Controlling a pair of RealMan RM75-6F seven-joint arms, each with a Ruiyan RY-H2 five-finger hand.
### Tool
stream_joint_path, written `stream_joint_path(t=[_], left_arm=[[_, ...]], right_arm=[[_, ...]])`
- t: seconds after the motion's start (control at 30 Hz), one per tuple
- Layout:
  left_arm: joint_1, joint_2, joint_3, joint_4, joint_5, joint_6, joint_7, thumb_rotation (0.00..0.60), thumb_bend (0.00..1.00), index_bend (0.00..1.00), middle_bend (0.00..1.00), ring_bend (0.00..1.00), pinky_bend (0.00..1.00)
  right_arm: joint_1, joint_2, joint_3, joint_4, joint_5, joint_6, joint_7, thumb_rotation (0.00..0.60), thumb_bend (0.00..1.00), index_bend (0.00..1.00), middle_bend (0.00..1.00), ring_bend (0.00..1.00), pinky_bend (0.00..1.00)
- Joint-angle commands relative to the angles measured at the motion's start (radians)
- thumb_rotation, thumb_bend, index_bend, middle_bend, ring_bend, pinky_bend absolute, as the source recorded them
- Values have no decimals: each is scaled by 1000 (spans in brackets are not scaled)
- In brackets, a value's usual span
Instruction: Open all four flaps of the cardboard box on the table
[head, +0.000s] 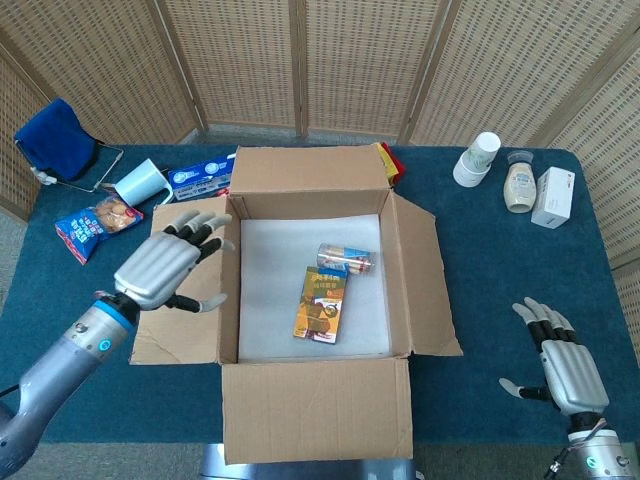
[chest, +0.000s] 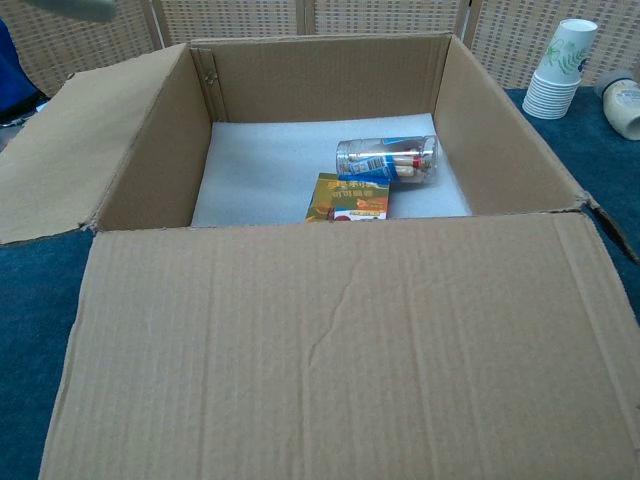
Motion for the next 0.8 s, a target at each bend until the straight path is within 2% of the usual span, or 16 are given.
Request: stream_joint_path(t=[0.03,0.2,0.37,0.47,0.57,0.6,0.8], left_arm=[[234,7,91,23,243,225,-10,365,143,239,40,2,58],[435,-24,169,109,404,404,-25,415,143,239,40,2,54],[574,-72,208,185,475,510,-47,455,143,239,38,1,51],[644,-100,221,237,508,571,-71,490,143,239,38,2,52],[727,-143,233,317,556,641,-98,582,144,243,38,1,50],[745,-156,232,336,564,656,-103,595,144,243,38,1,49],[845,-238,212,428,589,732,-120,600,144,242,35,0,43]], right_arm=[[-4,-7,5,1,1,16,-16,600,0,0,0,0,11],[-21,-39,22,12,-2,80,-76,600,0,0,0,0,11],[-46,-90,45,25,-14,171,-132,600,0,0,0,0,7],[-59,-109,51,33,-40,213,-133,600,5,0,0,0,4],[-76,-113,50,40,-68,252,-137,600,70,0,0,0,4],[-80,-114,52,41,-71,261,-137,600,89,0,0,0,4],[-96,-83,69,31,-41,270,-75,600,110,0,0,0,0]])
